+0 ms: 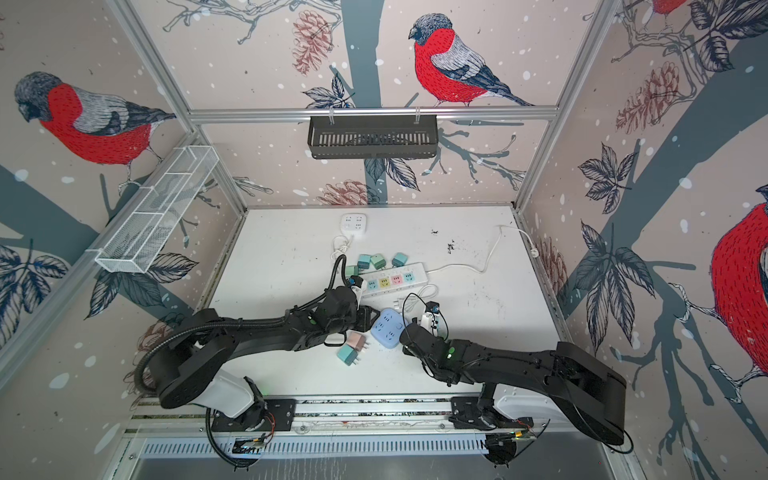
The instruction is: Insert the plug
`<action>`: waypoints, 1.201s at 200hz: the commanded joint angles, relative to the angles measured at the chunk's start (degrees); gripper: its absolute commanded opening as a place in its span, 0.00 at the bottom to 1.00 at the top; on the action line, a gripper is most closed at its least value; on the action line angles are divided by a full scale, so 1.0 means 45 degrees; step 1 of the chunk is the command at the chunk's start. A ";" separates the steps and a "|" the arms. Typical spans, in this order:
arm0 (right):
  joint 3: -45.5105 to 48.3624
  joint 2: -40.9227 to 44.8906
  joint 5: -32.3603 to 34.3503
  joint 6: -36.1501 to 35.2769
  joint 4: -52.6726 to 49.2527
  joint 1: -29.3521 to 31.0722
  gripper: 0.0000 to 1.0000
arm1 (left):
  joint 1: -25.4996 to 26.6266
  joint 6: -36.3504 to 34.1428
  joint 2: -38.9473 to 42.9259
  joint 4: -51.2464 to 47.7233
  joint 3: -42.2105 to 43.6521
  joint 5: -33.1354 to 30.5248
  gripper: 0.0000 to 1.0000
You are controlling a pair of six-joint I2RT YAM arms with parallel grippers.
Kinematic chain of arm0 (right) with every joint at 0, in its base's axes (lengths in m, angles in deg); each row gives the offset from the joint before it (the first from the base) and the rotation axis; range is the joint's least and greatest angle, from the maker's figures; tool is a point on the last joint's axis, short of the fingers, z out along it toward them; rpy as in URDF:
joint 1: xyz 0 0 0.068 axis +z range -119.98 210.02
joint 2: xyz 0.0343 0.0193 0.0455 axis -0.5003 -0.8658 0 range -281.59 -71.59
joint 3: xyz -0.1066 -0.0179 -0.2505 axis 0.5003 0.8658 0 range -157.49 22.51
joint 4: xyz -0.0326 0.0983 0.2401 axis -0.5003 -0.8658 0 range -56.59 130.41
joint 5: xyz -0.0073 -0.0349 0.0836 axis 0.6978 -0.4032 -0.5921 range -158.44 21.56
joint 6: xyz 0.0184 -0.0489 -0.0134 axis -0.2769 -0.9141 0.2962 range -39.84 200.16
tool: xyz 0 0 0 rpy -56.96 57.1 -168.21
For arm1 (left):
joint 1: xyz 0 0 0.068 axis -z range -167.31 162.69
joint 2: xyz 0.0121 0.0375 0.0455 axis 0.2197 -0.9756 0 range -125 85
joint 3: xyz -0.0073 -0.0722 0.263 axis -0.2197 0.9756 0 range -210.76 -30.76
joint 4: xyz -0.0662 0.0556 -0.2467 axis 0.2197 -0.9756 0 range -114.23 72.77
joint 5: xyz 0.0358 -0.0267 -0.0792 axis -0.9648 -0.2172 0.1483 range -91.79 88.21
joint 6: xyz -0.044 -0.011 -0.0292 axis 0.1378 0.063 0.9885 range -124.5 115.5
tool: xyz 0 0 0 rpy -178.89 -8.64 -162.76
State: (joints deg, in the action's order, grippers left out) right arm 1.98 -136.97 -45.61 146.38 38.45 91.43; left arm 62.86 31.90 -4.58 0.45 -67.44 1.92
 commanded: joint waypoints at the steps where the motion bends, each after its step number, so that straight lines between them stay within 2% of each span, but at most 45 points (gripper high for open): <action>1: -0.0002 0.0634 0.0735 0.0287 -0.0780 -0.0067 0.47 | 0.0394 0.0021 -0.0535 0.0885 -0.0255 0.0063 0.42; 70: 0.0219 0.3164 0.1421 0.0900 -0.3809 -0.1482 0.48 | 0.1457 0.0518 -0.1237 0.1500 -0.0247 0.0017 0.42; 104: 0.0641 0.4233 0.1465 0.0872 -0.4606 -0.2284 0.58 | 0.2450 0.0956 -0.0994 0.1798 -0.0015 -0.0573 0.42; 136: 0.1036 0.4607 0.1091 0.0757 -0.4482 -0.2576 0.63 | 0.3170 0.1317 -0.0866 0.2160 0.0274 -0.1194 0.44; 158: 0.0981 0.4363 0.0832 0.0637 -0.4385 -0.2712 0.63 | 0.3188 0.1427 -0.0592 0.2314 0.0524 -0.1292 0.44; 195: 0.1042 0.3946 0.0318 0.0384 -0.3578 -0.2748 0.72 | 0.3260 0.1228 0.0736 0.2295 0.0905 -0.1327 0.47; 218: 0.0975 0.3357 0.0007 0.0488 -0.3314 -0.2736 0.72 | 0.3245 0.0858 0.2470 0.1185 0.0758 -0.2199 0.54; 240: 0.0844 0.2644 -0.0229 0.0572 -0.3319 -0.2743 0.71 | 0.3252 0.0395 0.4531 -0.0561 0.0141 -0.3868 0.71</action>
State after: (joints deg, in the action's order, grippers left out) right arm 6.52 -122.79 -44.91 148.93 22.45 79.10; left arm 77.44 36.47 8.73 4.07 -64.34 -6.67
